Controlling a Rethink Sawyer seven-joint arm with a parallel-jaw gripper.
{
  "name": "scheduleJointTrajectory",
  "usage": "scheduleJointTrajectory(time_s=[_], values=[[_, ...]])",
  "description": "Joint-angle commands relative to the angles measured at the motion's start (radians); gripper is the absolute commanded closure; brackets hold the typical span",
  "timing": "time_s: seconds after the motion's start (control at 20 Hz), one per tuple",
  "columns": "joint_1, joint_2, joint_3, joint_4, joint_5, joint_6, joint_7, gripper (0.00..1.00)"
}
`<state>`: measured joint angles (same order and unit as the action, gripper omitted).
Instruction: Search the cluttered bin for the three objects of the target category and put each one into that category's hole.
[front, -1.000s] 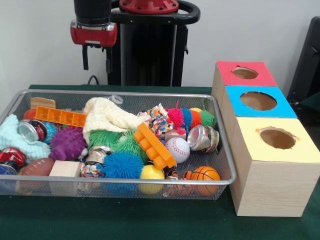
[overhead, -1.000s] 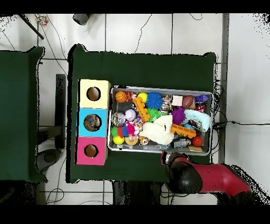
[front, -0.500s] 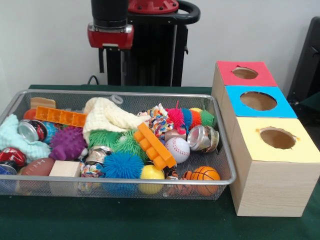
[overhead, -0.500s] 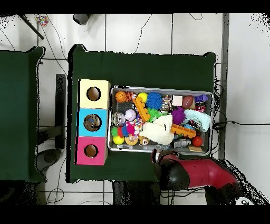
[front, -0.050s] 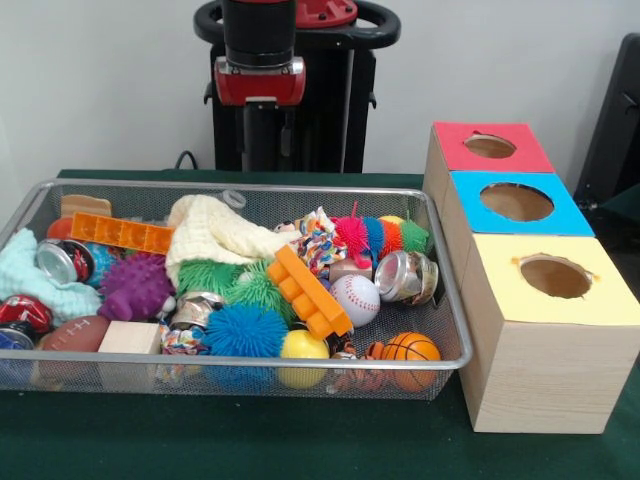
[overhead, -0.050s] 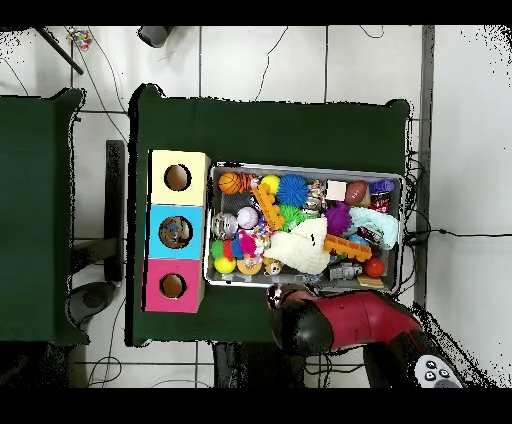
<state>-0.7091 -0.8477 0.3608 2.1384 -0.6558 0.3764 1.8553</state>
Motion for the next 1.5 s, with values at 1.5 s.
scheduleJointTrajectory(time_s=[1.5], values=[[-0.080, 0.139, 0.052, -0.197, -0.027, 0.163, -0.121, 0.00]])
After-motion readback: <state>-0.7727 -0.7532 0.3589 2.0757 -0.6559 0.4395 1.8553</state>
